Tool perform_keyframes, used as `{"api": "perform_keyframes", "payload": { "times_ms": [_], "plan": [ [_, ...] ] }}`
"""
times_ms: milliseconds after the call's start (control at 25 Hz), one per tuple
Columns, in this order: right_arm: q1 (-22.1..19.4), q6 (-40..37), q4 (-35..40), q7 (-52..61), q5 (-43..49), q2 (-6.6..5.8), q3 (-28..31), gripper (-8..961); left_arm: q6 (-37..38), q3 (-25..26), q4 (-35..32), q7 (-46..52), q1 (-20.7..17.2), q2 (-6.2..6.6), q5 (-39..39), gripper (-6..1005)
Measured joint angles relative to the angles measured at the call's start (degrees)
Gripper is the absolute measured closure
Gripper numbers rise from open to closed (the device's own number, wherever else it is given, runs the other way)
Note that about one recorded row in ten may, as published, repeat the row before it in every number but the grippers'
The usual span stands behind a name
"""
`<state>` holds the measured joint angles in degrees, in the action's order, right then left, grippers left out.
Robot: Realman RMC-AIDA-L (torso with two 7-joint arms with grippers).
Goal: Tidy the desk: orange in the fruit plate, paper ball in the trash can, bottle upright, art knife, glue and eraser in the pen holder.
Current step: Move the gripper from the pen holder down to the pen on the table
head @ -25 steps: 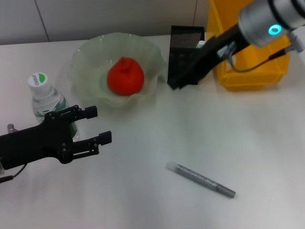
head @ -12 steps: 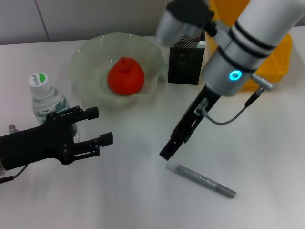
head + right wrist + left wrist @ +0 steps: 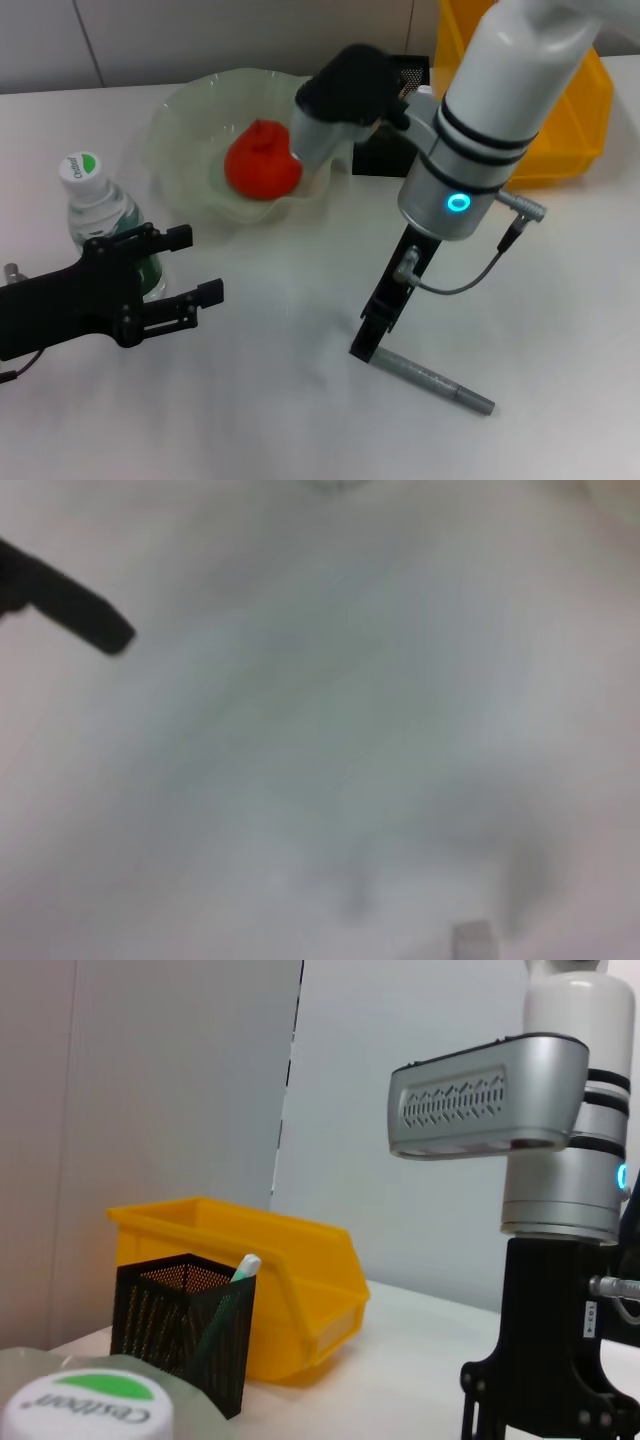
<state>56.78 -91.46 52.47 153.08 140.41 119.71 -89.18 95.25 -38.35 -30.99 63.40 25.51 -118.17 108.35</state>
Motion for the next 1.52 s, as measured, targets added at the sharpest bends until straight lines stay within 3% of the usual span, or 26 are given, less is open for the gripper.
{"api": "perform_keyframes", "payload": {
  "times_ms": [400,600,1520],
  "plan": [
    [-0.57,-0.60,3.63,5.97,0.15,0.00,-8.20,325,-0.13,0.00,-0.31,-1.47,-0.85,0.37,0.28,199],
    [-0.06,-0.65,5.07,9.25,1.09,0.03,-12.93,326,1.85,-0.72,-0.94,-2.21,-1.59,1.13,1.00,199],
    [0.62,4.07,4.01,13.26,1.15,0.18,-20.73,331,1.90,-0.76,-0.44,-2.49,-1.60,0.93,1.94,199]
  ]
}}
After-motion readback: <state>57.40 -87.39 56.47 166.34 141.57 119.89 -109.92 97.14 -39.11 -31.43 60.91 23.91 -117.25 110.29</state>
